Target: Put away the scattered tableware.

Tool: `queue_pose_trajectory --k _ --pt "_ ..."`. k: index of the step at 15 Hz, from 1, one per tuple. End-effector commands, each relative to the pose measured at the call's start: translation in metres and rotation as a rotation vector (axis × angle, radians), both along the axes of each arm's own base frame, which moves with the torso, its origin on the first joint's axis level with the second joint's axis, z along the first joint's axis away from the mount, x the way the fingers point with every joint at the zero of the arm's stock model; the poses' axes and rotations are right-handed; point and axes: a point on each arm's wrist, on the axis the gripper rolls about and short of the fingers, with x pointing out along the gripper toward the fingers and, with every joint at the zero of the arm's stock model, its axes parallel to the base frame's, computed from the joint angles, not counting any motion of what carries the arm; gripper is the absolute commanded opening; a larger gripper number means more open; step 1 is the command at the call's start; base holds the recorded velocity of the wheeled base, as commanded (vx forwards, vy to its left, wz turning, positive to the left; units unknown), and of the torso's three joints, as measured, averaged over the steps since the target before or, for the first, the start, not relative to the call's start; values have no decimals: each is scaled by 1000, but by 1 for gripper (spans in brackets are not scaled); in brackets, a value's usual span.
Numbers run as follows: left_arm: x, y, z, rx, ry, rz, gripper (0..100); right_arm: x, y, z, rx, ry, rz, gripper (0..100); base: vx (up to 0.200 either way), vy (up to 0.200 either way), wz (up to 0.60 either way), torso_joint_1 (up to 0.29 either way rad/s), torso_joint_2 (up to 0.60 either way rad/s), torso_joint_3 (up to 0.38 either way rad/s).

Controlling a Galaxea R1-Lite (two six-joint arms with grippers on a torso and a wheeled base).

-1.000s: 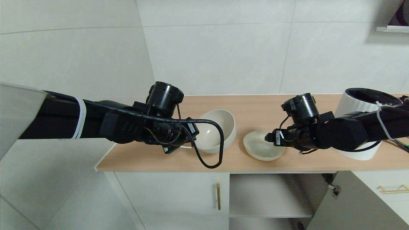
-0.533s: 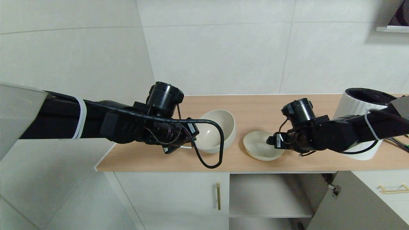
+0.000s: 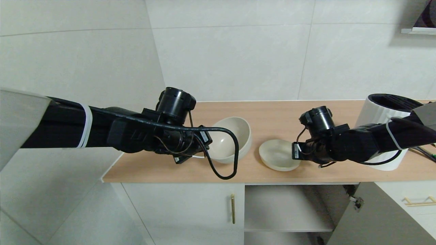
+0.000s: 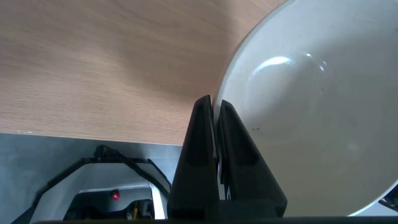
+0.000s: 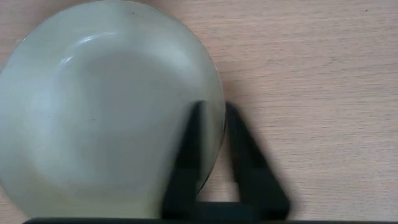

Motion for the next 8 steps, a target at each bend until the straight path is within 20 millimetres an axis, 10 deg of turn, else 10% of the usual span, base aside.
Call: queue_pose_trajectory --k 1,8 --pt "0 0 1 0 -1 2 0 0 0 0 1 0 0 0 0 0 0 0 0 0" --pt "-26 15 21 43 -49 -51 0 -38 -16 25 30 -8 18 0 0 0 0 0 0 0"
